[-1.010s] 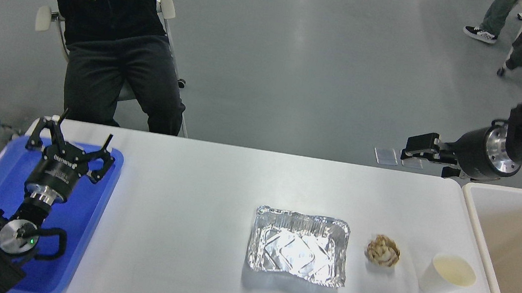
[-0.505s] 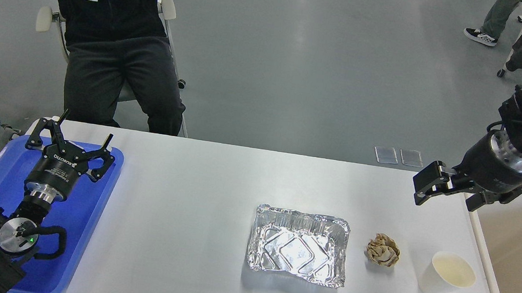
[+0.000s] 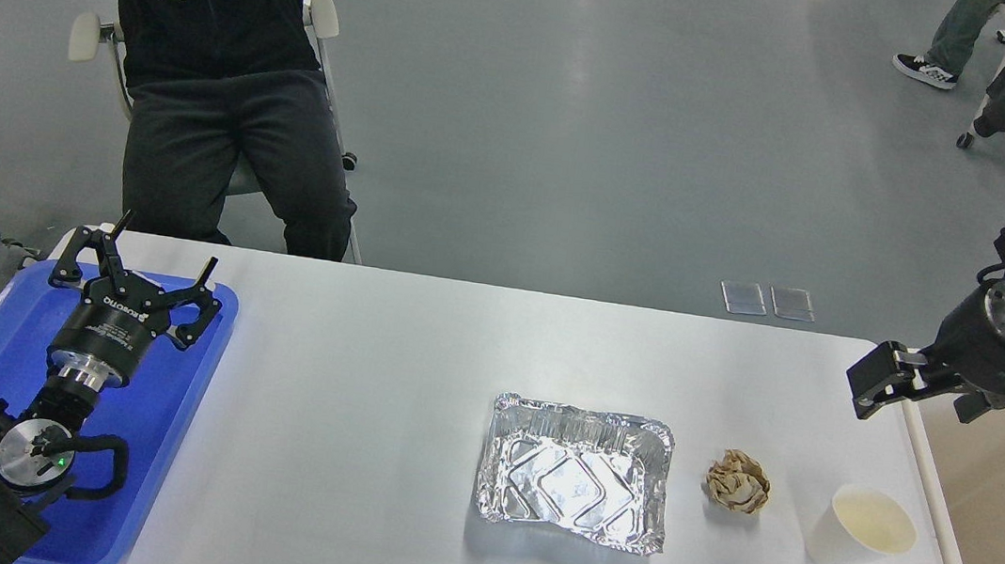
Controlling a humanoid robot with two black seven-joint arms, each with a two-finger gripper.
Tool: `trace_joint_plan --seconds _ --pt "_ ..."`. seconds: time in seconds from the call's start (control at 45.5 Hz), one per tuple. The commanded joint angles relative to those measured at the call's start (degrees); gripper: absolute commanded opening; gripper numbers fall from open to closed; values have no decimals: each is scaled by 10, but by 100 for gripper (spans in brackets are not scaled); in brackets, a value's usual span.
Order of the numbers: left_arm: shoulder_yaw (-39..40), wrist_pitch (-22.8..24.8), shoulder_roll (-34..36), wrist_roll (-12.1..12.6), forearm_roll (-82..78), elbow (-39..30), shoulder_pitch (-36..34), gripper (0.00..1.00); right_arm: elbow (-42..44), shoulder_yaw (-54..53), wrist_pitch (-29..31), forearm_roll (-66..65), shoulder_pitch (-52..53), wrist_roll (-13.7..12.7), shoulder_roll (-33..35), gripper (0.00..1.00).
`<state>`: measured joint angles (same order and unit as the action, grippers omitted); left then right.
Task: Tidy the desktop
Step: 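Lower the open right gripper down beside the white paper cup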
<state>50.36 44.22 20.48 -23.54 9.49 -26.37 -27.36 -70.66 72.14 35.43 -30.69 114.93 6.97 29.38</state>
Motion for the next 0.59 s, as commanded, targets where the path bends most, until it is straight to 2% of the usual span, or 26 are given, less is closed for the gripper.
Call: trace_joint_plan --seconds 0.0,0.176,0.395,0.571 --pt "0 0 0 1 0 0 -1 99 8 5 -5 -15 25 1 20 100" --pt "0 0 0 1 0 0 0 99 32 -9 -40 -15 -25 1 33 100" --pt "0 0 0 1 0 0 -1 99 61 -73 -51 -15 -119 0 40 100" --pt "0 0 0 0 0 0 -1 99 69 -75 -52 -15 -122 -17 48 100"
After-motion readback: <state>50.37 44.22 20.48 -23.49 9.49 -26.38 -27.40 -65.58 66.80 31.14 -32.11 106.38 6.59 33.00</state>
